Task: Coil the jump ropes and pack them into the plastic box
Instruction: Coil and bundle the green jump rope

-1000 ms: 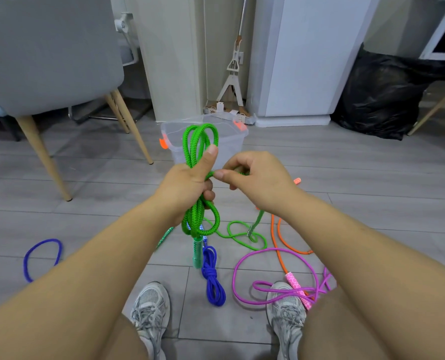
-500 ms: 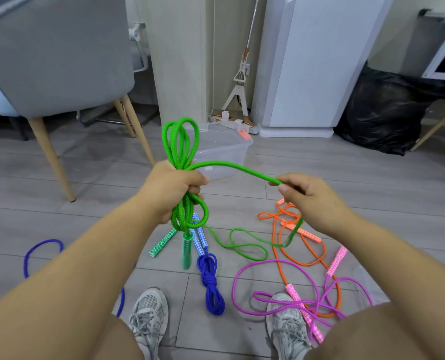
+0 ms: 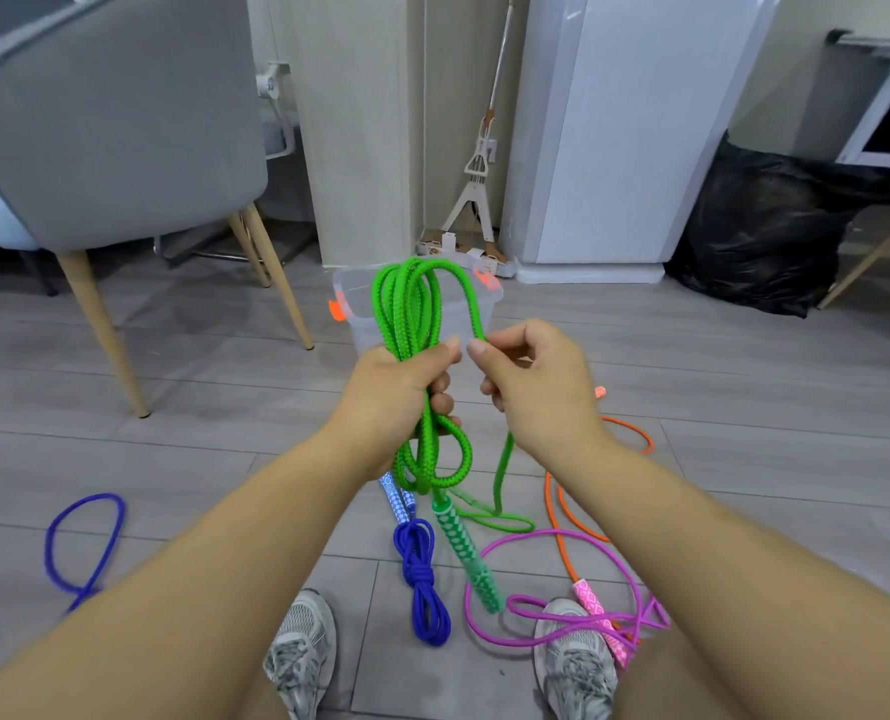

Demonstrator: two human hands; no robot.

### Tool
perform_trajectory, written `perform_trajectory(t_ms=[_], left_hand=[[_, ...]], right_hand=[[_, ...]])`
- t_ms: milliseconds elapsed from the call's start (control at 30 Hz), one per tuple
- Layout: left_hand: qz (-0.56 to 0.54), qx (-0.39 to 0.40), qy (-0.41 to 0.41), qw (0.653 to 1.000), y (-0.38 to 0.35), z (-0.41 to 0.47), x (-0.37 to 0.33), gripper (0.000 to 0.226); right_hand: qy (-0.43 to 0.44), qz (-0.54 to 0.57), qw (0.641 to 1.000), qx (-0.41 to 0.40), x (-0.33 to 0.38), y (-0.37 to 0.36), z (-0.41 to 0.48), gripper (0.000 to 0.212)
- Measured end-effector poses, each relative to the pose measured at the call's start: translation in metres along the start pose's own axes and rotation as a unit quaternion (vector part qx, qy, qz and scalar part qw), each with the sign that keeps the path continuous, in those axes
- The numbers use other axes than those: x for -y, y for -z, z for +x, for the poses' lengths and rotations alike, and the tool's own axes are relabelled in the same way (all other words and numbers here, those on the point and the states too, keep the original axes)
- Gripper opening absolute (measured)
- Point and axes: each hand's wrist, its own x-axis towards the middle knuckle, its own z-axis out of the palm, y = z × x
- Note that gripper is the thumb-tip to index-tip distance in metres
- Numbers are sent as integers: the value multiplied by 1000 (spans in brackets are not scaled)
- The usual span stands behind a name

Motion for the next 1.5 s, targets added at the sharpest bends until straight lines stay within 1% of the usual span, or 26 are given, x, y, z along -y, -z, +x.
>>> perform_trajectory(t_ms=[100,200,333,433,500,633,767,833,900,967,1067,1100,1167,1233,1267,1300,1367,1500], left_hand=[[6,-24,-16,1000,-2,0,-2,18],[28,-44,-27,998,0,2,-1,21],[60,-47,-34,997,1,4,2,20],[67,-69,-42,995,3,5,3,22],[57,-80,-42,994,5,6,1,25],[-30,-100,-33,994,13,7,-9,25],[-92,-104,-41,989,28,9,-18,25],[-97,-116,-49,987,35,9,-22,26],[-86,-125,-58,987,41,9,-24,26],[-76,-133,-65,986,45,8,-25,26],[-44,-152,-73,985,45,7,-24,24],[-31,-162,-75,983,44,7,-23,22],[0,-182,-79,980,42,8,-21,21],[29,-184,-82,979,41,10,-17,19],[41,-177,-85,980,40,11,-15,15],[53,-168,-88,980,39,12,-12,12],[74,-149,-95,981,36,14,-8,14],[99,-107,-85,986,28,11,-3,11]], right_hand=[[23,-32,998,42,2,-7,-1,20],[26,-7,996,86,5,-8,-3,28],[-5,32,997,71,5,-5,-6,27],[-6,28,997,75,6,-2,-7,29],[0,2,996,90,5,1,-8,25],[6,-67,985,159,-6,18,-4,15],[-12,-132,969,207,-17,44,-1,12],[-32,-158,962,223,-23,56,-1,12],[-48,-196,953,225,-31,68,0,14],[-51,-230,950,207,-37,75,0,12],[-24,-262,950,165,-38,79,-1,13],[-6,-291,943,160,-35,78,-2,14],[34,-368,913,172,-27,73,-6,7],[93,-436,875,190,-16,64,-12,12],[123,-450,862,200,-10,59,-14,15],[144,-447,858,210,-5,54,-16,15],[147,-401,874,232,5,46,-21,13],[78,-276,928,238,15,34,-21,8]])
